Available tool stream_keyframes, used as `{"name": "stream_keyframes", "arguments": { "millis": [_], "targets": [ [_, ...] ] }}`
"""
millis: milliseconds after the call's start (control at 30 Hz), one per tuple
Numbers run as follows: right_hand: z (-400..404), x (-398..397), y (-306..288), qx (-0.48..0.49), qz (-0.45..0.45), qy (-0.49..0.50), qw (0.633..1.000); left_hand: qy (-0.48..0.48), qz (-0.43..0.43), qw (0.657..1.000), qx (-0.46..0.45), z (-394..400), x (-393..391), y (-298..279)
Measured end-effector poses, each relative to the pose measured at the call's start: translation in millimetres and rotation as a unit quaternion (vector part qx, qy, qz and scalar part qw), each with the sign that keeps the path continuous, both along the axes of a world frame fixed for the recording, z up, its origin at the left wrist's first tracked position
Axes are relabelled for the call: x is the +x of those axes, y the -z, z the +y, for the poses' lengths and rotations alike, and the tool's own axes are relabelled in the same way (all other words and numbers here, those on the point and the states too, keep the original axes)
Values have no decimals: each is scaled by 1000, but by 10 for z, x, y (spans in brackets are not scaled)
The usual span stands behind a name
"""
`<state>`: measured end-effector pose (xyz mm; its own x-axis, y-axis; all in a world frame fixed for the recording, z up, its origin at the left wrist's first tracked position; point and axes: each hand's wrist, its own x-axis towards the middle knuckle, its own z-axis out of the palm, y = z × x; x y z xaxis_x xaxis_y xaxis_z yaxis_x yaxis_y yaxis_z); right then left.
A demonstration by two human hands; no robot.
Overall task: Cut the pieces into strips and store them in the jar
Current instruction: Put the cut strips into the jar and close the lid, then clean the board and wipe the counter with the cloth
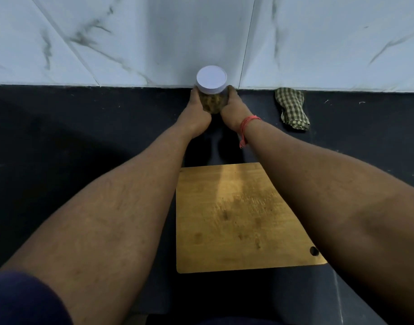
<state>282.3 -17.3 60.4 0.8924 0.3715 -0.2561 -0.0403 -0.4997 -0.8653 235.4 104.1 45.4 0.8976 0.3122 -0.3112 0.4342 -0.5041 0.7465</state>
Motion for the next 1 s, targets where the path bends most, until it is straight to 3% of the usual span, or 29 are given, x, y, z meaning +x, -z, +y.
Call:
{"name": "stream_keyframes", "arguments": {
  "millis": [100, 233, 400, 500, 733, 1000],
  "targets": [
    [-13, 4, -34, -19, -2, 4, 1000, 3, 8, 1000, 29, 23, 26, 19],
    [-151, -123, 43, -41, -55, 23, 997, 30, -6, 981, 189, -12, -183, 134],
    [-537, -440, 391, -284, -233, -43, 929, 70, -51, 926, 367, -180, -678, 394],
    [-841, -681, 493, -344, -253, -52, 903, 97, -47, 920, 376, -400, -910, 485],
    [-1670, -1146, 542, -399, -235, -35, 885, 191, -50, 899, 390, -1038, -1231, 588],
    [-2778, -1684, 623, -412, -181, 59, 891, 258, -70, 886, 379, -1871, -1312, 514]
  ]
}}
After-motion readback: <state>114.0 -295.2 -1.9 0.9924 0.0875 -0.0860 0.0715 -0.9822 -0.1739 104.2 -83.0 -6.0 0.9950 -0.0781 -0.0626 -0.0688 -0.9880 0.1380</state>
